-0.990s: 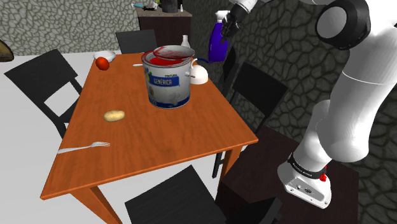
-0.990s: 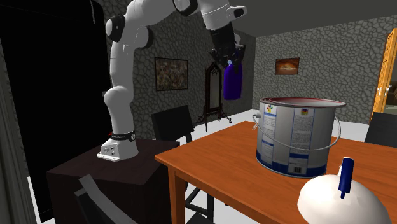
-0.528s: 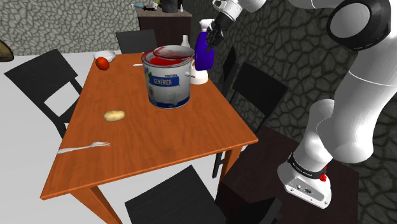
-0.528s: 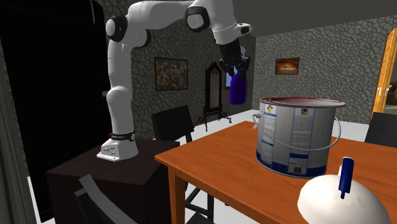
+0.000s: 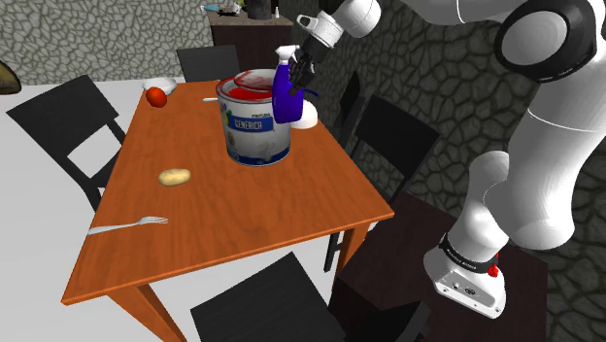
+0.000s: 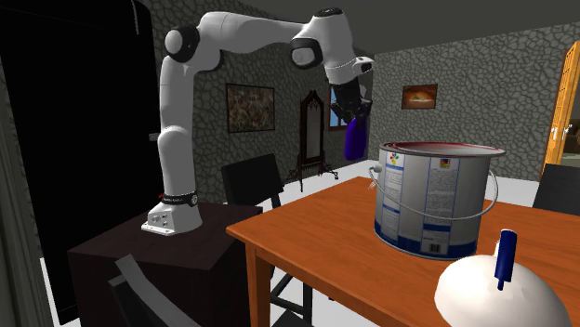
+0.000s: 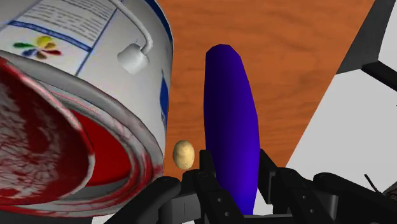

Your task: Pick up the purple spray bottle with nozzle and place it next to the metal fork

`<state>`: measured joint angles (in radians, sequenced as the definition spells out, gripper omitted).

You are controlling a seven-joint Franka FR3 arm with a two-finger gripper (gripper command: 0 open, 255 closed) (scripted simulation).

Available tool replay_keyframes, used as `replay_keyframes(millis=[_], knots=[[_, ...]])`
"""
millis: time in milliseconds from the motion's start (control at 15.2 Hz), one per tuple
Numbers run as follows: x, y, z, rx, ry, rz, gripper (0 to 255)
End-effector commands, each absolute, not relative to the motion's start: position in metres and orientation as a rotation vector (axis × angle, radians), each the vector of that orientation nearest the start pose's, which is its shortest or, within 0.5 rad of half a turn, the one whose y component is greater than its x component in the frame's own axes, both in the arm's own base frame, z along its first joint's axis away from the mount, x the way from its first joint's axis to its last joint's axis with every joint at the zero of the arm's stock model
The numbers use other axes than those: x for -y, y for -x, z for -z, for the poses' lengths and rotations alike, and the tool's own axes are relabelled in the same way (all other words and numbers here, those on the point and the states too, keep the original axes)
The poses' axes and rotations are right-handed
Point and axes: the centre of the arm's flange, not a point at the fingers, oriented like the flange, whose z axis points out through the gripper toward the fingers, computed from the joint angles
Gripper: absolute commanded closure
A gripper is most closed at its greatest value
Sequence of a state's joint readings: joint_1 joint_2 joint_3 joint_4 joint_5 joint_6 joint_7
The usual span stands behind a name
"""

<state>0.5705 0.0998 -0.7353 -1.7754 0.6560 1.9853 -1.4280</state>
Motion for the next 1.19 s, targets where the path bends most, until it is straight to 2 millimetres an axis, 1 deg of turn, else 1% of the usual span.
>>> replay_keyframes(millis=[0, 1122], knots=[[0.02, -0.611, -0.524, 1.378, 2.405, 0.698, 255], [-0.181, -0.676, -0.447, 1.378, 2.405, 0.698, 255]])
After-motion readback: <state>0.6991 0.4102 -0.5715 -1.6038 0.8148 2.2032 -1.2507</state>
